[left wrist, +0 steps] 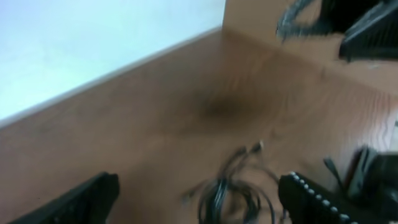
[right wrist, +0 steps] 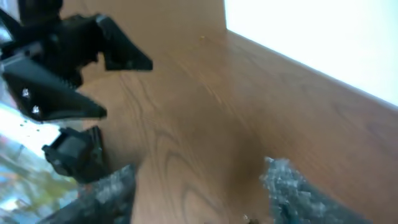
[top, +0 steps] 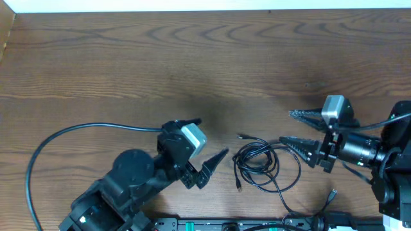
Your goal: Untangle cables
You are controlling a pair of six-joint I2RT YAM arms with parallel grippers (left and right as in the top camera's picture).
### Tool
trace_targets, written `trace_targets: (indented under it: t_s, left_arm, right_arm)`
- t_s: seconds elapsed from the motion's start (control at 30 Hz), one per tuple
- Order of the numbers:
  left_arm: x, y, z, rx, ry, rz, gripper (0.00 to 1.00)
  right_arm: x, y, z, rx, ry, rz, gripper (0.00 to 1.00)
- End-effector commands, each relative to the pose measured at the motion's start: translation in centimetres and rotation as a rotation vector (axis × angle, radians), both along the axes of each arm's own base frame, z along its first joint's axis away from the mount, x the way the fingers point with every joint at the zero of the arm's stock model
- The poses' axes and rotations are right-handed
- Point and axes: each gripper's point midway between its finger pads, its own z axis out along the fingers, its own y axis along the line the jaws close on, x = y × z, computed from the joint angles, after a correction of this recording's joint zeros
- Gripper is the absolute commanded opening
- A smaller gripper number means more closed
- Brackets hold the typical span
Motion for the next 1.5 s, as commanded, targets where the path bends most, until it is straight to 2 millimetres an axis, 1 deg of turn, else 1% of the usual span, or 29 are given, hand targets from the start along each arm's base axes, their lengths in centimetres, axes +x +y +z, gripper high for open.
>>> trace_targets:
  t_s: [0.0, 0.07, 0.13, 0.23, 0.33, 0.47, 0.57, 0.73, 0.87, 0.93, 1.03, 1.1, 1.2, 1.33, 1.47]
  left_arm:
    - [0.1, 0.3, -2.0, 0.068, 0.058, 0.014, 0.87]
    - [0.0, 0.5, -3.2, 0.107, 0.097, 0.014, 0.86]
    - [-0.1, 0.5, -3.8, 0.126, 0.116, 0.014, 0.87]
    - [0.1, 0.4, -3.6, 0.118, 0.107, 0.015, 0.87]
    - [0.7, 0.7, -3.3, 0.118, 0.087, 0.050, 0.87]
    - [1.9, 2.0, -3.3, 0.129, 0.077, 0.156, 0.87]
    - [2.8, 3.0, -3.3, 0.115, 0.095, 0.250, 0.87]
    - [2.9, 3.1, -3.3, 0.117, 0.094, 0.262, 0.88]
    - [2.9, 3.2, -3.3, 0.117, 0.094, 0.262, 0.88]
    - [2.9, 3.2, -3.3, 0.118, 0.092, 0.265, 0.88]
    - [3.2, 3.6, -3.3, 0.125, 0.084, 0.290, 0.88]
    - [3.3, 3.7, -3.3, 0.127, 0.080, 0.299, 0.88]
    - [3.4, 3.9, -3.3, 0.130, 0.077, 0.308, 0.88]
    - [3.4, 3.9, -3.3, 0.131, 0.076, 0.309, 0.88]
    - [3.5, 4.0, -3.3, 0.133, 0.074, 0.316, 0.88]
  right_arm:
    - [0.7, -1.1, -1.3, -0.062, 0.049, -0.094, 0.71]
    - [0.1, -1.2, -2.5, -0.096, 0.081, -0.091, 0.71]
    - [-0.9, -1.2, -3.8, -0.148, 0.095, -0.058, 0.72]
    - [-2.3, -1.2, -6.0, -0.232, 0.151, -0.019, 0.73]
    - [-2.9, -1.1, -7.7, -0.288, 0.237, 0.000, 0.73]
    - [-3.1, 0.0, -9.1, -0.332, 0.299, 0.063, 0.72]
    - [-2.4, 0.1, -11.2, -0.401, 0.418, 0.029, 0.71]
    - [-1.5, 0.7, -15.1, -0.547, 0.589, -0.015, 0.73]
    - [-1.2, 1.0, -17.8, -0.686, 0.651, -0.030, 0.78]
    - [-1.5, 1.7, -19.0, -0.737, 0.675, 0.003, 0.82]
    - [-2.3, 2.7, -20.8, -0.807, 0.719, 0.070, 0.83]
    - [-2.7, 3.0, -21.9, -0.853, 0.744, 0.091, 0.83]
    - [-3.0, 3.0, -23.9, -0.944, 0.792, 0.086, 0.83]
    - [-4.1, 3.5, -25.7, -1.018, 0.844, 0.142, 0.83]
    - [-4.9, 4.0, -27.0, -1.069, 0.870, 0.184, 0.82]
